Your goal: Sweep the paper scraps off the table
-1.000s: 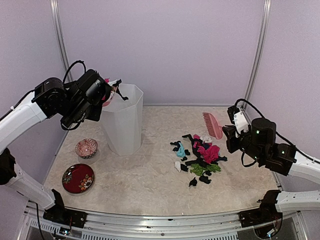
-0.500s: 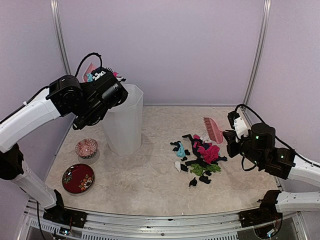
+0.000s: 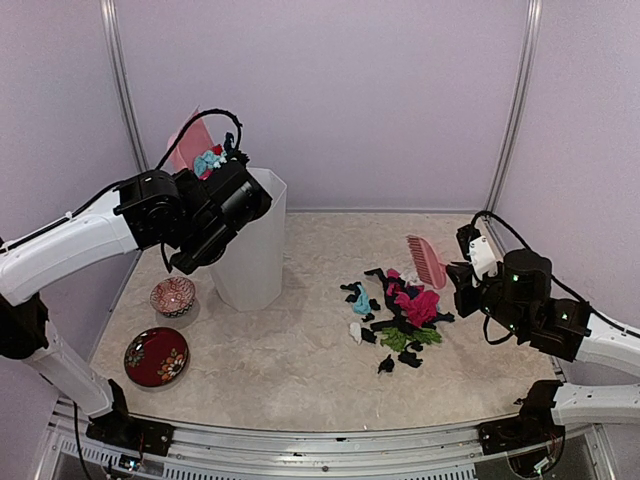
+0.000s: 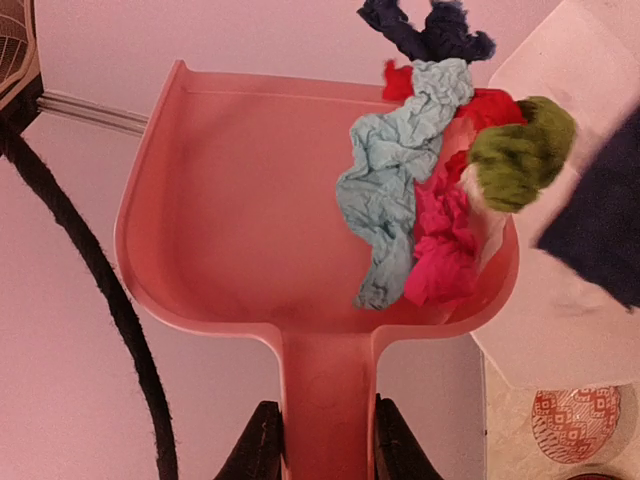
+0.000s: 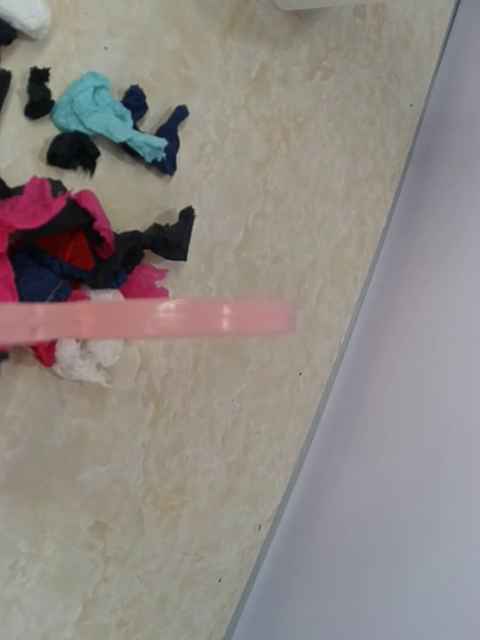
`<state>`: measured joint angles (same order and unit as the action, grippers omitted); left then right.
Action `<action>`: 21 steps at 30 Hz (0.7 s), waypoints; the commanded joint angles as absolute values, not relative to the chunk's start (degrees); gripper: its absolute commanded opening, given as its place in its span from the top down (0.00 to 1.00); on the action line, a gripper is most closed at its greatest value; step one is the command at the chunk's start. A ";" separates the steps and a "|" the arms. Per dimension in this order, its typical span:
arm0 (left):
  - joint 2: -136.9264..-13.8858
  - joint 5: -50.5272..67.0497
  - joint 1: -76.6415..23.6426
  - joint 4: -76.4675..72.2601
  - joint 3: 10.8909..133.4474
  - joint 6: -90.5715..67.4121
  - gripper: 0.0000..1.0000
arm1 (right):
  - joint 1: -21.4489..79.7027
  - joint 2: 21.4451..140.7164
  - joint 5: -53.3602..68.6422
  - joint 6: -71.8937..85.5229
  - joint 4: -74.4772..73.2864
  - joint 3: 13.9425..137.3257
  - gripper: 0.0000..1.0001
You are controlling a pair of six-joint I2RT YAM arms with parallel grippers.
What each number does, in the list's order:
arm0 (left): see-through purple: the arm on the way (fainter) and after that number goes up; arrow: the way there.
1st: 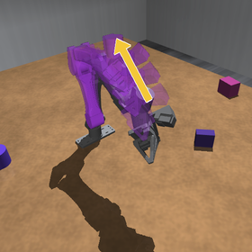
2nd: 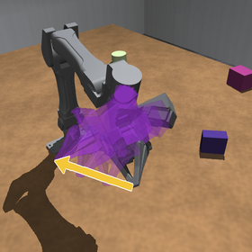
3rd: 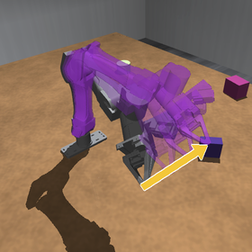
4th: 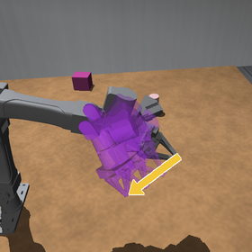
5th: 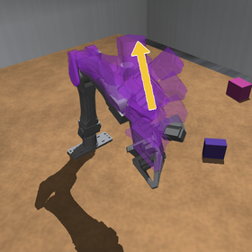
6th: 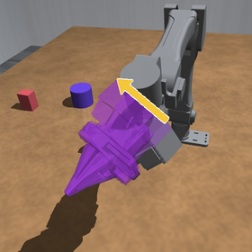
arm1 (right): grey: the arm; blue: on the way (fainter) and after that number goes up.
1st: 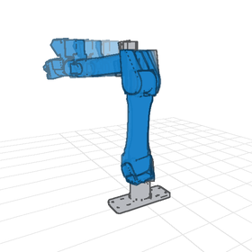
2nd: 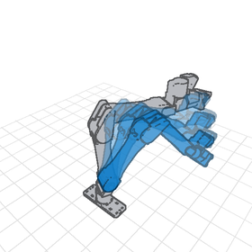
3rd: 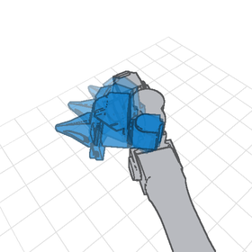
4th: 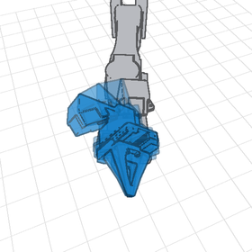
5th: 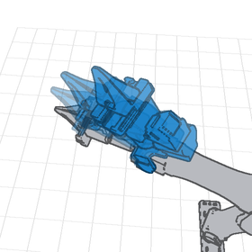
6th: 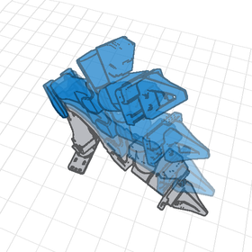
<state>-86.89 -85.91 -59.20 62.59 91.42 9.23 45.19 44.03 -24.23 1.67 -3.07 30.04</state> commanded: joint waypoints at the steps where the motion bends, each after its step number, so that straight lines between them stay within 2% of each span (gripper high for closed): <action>1: -84.28 -92.58 -58.38 50.51 89.87 25.66 1.00 | 44.65 43.60 -23.58 2.83 -0.03 29.10 1.00; 4: -83.17 -93.02 -57.90 44.09 86.99 33.59 1.00 | 44.57 43.59 -23.32 2.99 0.26 28.74 1.00; 21: -84.01 -92.37 -53.39 44.33 85.73 35.67 1.00 | 44.47 43.11 -22.50 2.81 -0.02 29.09 1.00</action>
